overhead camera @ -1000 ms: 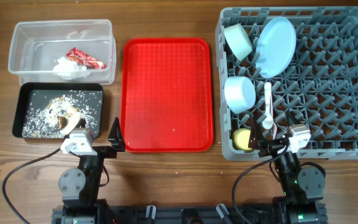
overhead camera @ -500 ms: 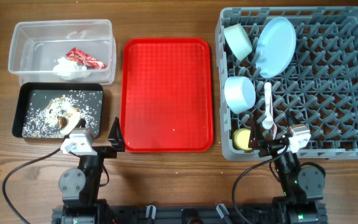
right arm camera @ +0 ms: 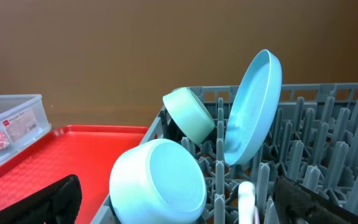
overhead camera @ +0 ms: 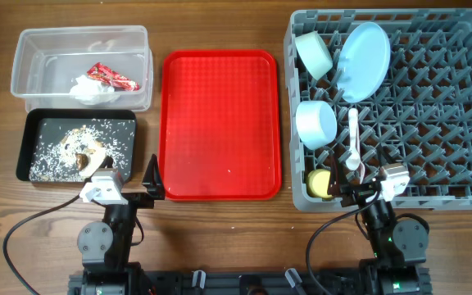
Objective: Sort waste into correct bins and load items into the dishwasher rack
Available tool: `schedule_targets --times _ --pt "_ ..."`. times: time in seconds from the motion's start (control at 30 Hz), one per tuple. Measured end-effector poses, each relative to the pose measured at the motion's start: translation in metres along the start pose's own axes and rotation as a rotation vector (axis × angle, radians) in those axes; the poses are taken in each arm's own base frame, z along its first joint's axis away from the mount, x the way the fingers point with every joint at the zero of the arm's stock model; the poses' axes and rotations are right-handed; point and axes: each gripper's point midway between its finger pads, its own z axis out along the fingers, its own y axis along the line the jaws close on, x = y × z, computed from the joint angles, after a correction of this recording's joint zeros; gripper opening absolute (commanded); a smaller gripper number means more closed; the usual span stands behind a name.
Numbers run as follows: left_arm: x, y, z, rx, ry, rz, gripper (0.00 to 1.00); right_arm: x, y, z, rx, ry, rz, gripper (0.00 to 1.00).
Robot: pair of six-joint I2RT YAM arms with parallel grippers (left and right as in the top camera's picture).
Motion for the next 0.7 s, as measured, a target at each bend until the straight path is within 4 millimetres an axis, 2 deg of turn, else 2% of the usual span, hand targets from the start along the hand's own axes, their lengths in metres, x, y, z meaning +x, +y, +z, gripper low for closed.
schedule_targets --times 0.7 --pt "0.0 0.0 0.0 0.0 0.0 0.0 1.0 0.0 -0.0001 0.0 0.0 0.0 0.0 1.0"
